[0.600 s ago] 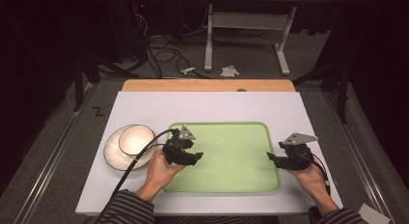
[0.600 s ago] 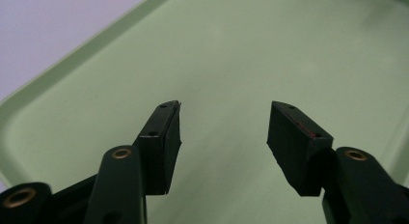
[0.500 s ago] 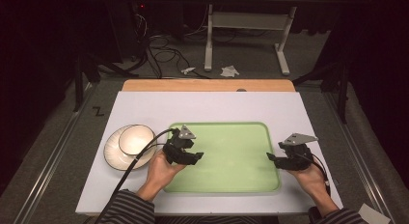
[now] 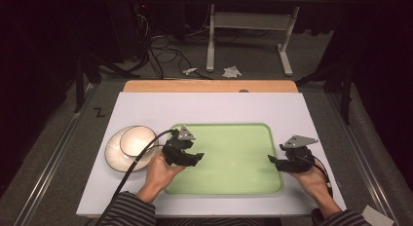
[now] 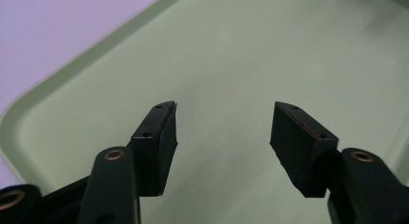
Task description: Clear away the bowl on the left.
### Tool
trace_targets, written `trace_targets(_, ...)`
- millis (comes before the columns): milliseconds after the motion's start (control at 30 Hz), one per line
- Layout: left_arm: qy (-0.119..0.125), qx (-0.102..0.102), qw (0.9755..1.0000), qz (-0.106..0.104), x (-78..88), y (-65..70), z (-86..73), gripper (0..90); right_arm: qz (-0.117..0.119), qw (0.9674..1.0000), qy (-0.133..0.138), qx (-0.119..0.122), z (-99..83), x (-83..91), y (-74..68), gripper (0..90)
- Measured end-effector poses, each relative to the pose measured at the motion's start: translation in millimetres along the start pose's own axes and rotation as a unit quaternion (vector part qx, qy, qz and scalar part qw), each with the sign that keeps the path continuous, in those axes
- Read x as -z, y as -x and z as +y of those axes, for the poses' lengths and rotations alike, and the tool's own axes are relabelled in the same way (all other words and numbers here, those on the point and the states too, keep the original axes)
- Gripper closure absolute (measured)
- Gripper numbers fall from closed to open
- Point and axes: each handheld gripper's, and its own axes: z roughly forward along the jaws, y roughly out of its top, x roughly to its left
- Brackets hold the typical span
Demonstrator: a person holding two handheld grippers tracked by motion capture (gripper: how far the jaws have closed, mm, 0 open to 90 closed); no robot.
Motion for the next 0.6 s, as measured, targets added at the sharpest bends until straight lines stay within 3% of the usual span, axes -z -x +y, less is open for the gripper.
trace_targets(167, 0.008, -0.009, 0.9999, 0.011, 4.0, -2.8, 2.8, 42.7, -0.001, 1.0, -0.002, 0.001, -0.1, 1.3, -1.6, 39.7)
trace_targets(333, 0.024, -0.002, 0.9996, 0.012, 6.7, -5.0, 7.8, 41.6, -0.002, 1.0, -0.006, -0.003, -0.6, 0.6, 0.9, 39.8)
trace_targets(600, 0.02, -0.008, 0.9996, 0.018, 11.2, -8.1, 9.3, 41.0, 0.001, 1.0, -0.004, 0.003, -0.6, -0.1, -0.6, 39.8)
